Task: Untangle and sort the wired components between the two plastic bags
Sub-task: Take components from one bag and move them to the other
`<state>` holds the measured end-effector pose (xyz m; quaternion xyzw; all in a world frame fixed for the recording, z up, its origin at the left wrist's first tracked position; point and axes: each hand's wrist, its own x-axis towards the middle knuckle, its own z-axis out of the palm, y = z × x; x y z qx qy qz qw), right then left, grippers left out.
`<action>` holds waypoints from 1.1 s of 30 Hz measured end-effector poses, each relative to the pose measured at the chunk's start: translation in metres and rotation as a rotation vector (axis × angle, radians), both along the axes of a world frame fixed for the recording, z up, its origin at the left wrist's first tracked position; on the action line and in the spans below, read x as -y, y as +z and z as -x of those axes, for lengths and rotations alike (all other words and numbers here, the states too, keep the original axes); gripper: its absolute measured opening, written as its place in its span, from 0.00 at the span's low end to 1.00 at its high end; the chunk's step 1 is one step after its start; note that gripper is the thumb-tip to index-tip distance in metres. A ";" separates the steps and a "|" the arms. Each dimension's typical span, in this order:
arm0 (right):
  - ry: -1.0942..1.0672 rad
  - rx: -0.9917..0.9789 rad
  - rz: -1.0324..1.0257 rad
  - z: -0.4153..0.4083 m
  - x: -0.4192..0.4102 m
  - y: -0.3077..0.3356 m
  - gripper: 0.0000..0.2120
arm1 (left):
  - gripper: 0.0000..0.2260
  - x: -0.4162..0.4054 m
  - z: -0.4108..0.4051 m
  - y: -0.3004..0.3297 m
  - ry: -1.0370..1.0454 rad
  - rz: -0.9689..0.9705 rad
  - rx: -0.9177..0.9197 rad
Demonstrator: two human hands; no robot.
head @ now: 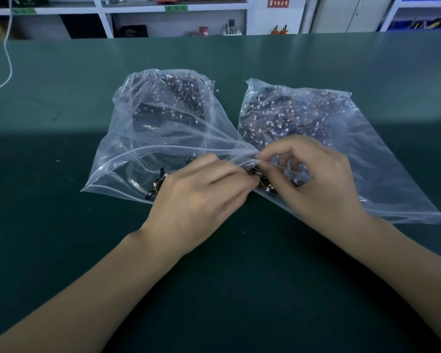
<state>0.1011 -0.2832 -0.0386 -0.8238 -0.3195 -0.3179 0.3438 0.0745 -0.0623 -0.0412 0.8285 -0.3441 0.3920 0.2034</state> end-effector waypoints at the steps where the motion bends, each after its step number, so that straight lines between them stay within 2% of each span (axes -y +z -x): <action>1: 0.005 -0.005 -0.008 0.000 0.000 0.001 0.06 | 0.04 0.001 0.000 0.001 0.043 -0.087 0.004; 4: 0.014 -0.036 -0.026 0.003 -0.003 0.001 0.06 | 0.10 0.007 0.005 0.006 0.216 -0.315 -0.079; 9: 0.028 -0.042 -0.015 0.004 -0.006 0.002 0.06 | 0.11 0.025 0.019 0.015 0.283 -0.569 -0.203; 14: 0.013 -0.059 -0.040 0.006 -0.008 0.003 0.06 | 0.07 0.045 0.028 0.014 0.292 -0.586 -0.106; 17: 0.018 -0.083 -0.075 0.005 -0.006 0.006 0.06 | 0.08 0.054 0.029 0.007 0.273 -0.650 -0.079; 20: 0.021 -0.129 -0.112 0.005 -0.007 0.006 0.06 | 0.07 0.059 0.030 -0.001 0.237 -0.625 -0.199; 23: 0.070 -0.151 -0.124 0.005 -0.007 0.006 0.06 | 0.13 0.058 0.030 -0.002 0.215 -0.515 -0.331; 25: 0.117 -0.166 -0.127 0.005 -0.007 0.006 0.07 | 0.16 0.057 0.026 -0.001 0.202 -0.454 -0.355; 33: 0.218 -0.296 -0.248 0.006 -0.007 0.006 0.09 | 0.17 0.081 0.010 0.014 0.266 -0.564 -0.580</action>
